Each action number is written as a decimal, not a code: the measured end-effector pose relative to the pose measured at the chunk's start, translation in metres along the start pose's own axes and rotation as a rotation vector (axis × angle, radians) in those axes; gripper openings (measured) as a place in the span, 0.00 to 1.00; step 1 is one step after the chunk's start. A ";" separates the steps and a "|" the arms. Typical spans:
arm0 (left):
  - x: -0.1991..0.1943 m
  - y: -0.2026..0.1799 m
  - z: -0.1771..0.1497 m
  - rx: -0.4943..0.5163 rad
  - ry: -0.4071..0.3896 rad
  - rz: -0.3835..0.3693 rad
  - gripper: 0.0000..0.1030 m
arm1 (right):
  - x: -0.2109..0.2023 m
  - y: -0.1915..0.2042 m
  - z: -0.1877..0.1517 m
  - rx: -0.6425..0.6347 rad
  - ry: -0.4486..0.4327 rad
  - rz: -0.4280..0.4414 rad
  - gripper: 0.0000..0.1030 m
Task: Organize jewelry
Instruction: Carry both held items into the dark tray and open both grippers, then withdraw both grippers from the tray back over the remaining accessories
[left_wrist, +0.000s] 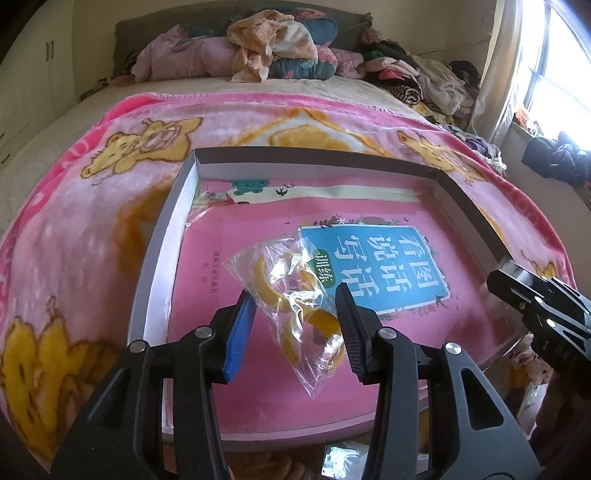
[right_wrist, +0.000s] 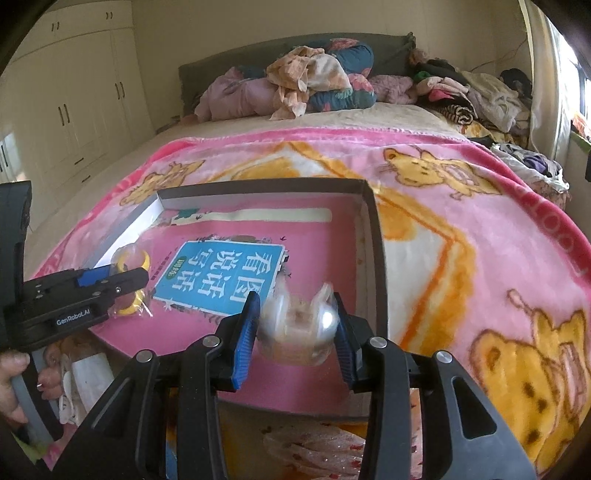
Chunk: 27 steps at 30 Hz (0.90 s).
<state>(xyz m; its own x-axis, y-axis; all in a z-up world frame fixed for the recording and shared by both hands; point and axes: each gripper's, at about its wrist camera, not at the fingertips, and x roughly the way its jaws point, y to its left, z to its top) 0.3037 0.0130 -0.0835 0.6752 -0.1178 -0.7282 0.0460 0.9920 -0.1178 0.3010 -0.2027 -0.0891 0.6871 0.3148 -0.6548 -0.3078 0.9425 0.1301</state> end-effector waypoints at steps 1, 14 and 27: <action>0.000 0.000 0.000 0.001 -0.001 0.002 0.35 | -0.001 0.000 0.000 -0.002 -0.004 0.002 0.37; -0.014 0.002 -0.007 -0.020 -0.047 0.030 0.61 | -0.034 0.000 -0.007 0.002 -0.111 -0.039 0.71; -0.054 0.004 -0.019 -0.034 -0.147 0.057 0.89 | -0.065 0.008 -0.025 -0.049 -0.179 -0.084 0.85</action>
<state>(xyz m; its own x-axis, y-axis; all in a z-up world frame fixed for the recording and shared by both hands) 0.2528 0.0226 -0.0576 0.7764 -0.0506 -0.6282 -0.0187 0.9945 -0.1032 0.2377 -0.2184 -0.0638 0.8163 0.2546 -0.5185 -0.2735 0.9610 0.0414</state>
